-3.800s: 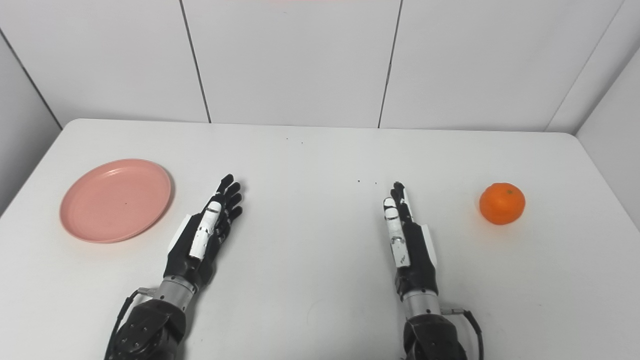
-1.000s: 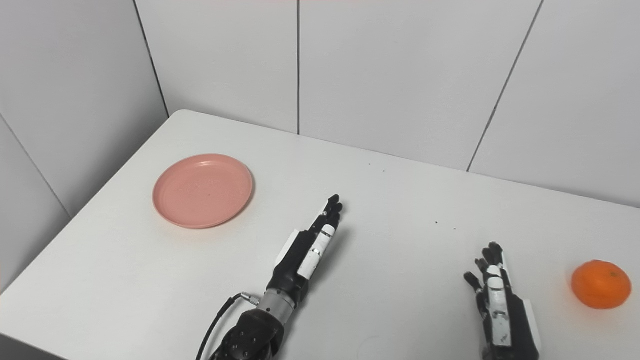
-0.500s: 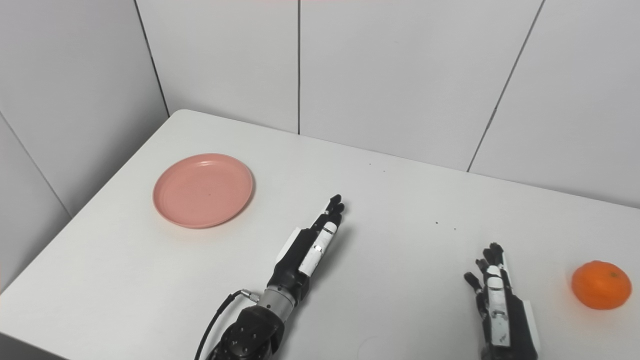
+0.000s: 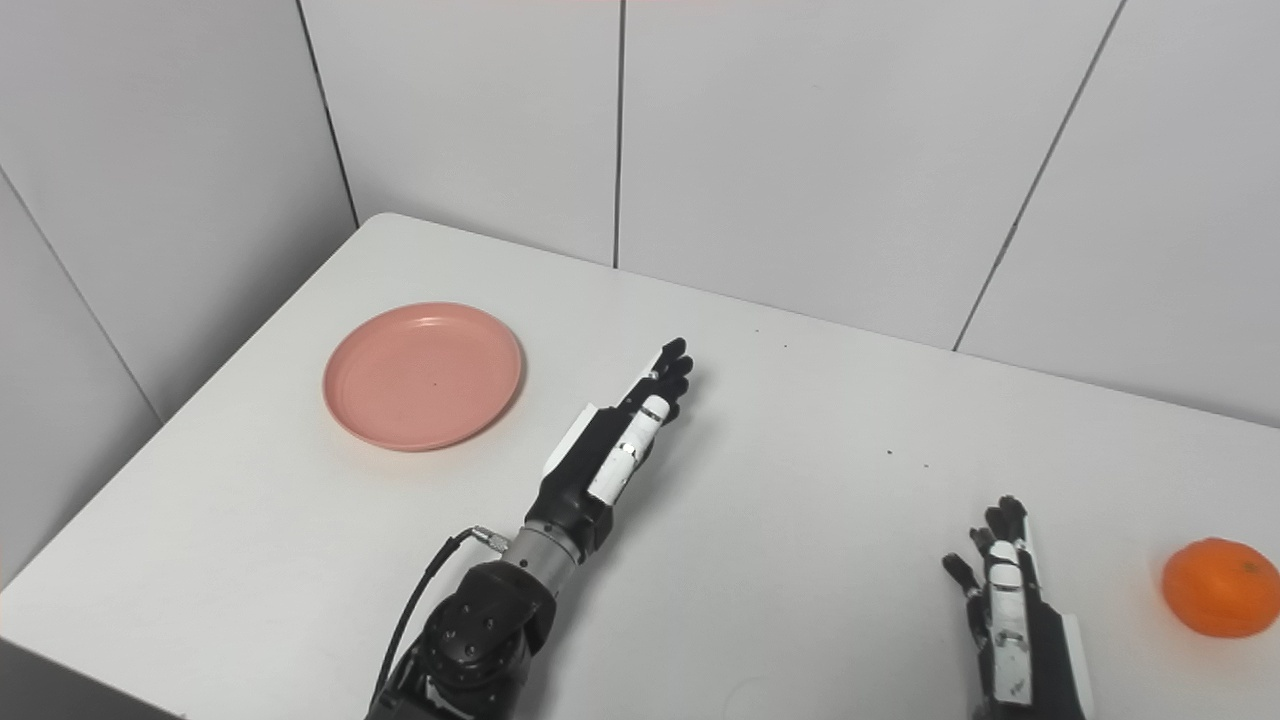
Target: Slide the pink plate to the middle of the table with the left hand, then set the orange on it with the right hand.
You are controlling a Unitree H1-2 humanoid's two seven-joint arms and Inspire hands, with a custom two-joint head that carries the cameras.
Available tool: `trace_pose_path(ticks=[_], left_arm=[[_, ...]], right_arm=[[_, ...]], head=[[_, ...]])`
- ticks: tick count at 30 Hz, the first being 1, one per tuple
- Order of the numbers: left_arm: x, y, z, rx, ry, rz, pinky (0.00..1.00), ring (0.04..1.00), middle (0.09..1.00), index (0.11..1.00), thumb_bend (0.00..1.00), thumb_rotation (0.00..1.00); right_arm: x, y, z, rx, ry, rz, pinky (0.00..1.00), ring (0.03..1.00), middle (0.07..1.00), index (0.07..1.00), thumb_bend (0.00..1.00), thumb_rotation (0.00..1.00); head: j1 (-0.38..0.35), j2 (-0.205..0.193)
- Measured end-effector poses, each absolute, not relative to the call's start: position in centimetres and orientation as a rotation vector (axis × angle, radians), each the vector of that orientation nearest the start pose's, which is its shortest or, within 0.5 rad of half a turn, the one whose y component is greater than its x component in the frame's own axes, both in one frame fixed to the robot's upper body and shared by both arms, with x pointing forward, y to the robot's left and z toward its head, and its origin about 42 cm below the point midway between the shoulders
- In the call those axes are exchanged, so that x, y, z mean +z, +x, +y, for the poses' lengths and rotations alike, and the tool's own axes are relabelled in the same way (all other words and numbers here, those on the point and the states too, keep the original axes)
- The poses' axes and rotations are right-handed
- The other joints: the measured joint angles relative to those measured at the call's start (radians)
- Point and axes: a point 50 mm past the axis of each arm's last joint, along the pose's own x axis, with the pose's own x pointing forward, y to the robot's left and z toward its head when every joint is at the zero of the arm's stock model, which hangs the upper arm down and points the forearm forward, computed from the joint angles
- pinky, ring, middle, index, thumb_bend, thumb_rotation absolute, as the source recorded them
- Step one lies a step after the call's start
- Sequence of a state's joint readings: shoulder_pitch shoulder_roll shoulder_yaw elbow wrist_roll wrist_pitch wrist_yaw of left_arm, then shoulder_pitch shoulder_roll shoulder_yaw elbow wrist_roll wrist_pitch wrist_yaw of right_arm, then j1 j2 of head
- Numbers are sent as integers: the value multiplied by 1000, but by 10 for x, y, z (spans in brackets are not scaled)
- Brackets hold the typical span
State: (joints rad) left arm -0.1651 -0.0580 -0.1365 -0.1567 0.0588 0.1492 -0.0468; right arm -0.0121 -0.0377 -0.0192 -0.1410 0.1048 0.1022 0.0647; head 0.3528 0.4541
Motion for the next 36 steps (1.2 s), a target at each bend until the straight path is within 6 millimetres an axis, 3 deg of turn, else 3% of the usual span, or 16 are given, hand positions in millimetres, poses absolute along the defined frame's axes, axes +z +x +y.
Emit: trace_pose_path(ticks=[16, 26, 36], left_arm=[[245, 350, 196, -112, 61, -315, 1000, 999, 1000, 993, 423, 1000], [262, 363, 243, -17, 85, -339, 995, 971, 976, 958, 447, 1000], [275, 364, 288, 115, 44, -362, 975, 969, 978, 960, 356, 1000]], right_arm=[[131, 288, -220, 58, 71, -53, 1000, 1000, 1000, 1000, 75, 1000], [131, 288, -220, 59, 73, -53, 1000, 1000, 1000, 1000, 69, 1000], [128, 288, -220, 62, 74, -45, 1000, 1000, 1000, 1000, 79, 1000]], head=[[8, -8], [9, -11], [18, -14]])
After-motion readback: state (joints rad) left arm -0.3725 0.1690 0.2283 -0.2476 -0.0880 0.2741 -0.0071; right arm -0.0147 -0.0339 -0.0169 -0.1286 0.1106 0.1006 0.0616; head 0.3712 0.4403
